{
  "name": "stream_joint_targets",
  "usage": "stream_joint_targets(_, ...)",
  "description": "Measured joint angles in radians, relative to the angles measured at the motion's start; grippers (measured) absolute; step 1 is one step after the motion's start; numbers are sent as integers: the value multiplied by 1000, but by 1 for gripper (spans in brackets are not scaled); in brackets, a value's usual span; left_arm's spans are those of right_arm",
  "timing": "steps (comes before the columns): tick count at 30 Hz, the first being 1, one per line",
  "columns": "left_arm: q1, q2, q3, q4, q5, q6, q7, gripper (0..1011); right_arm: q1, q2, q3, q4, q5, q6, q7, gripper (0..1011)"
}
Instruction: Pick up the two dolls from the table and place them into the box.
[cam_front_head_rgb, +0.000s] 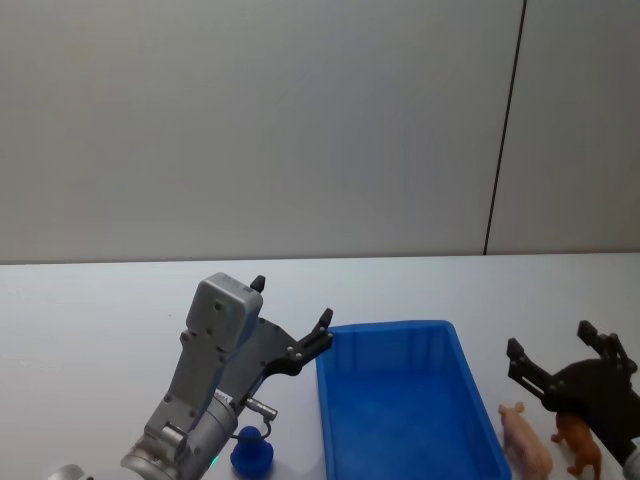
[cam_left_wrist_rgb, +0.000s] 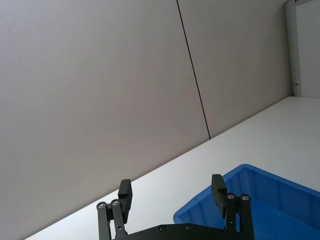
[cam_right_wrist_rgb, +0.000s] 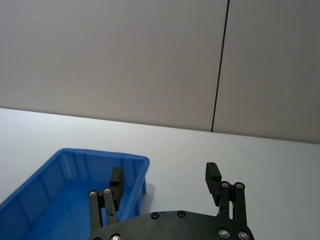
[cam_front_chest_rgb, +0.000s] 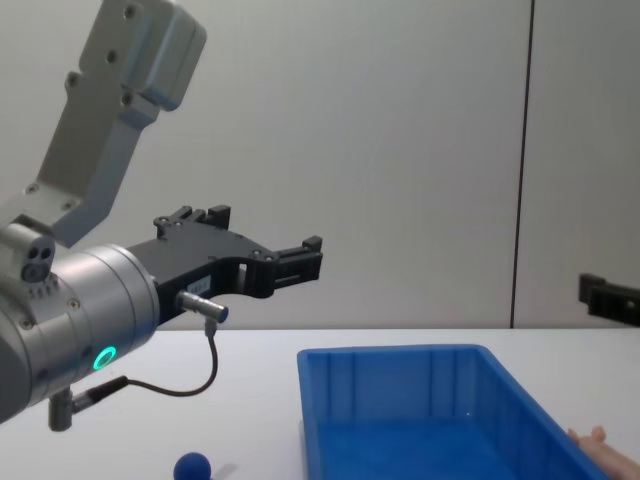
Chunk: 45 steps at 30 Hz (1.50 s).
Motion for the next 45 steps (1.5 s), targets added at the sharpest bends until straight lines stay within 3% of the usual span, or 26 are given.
stream_joint_targets(25, 0, 0, 0, 0, 0, 0, 0, 1001, -64, 42, 46, -7, 21, 138, -116, 1001)
stream_joint_targets(34, 0, 0, 0, 0, 0, 0, 0, 1001, -78, 47, 55, 9, 19, 151, -124, 1001)
stream_joint_targets(45, 0, 0, 0, 0, 0, 0, 0, 1001, -81, 48, 57, 48, 13, 148, -84, 1001)
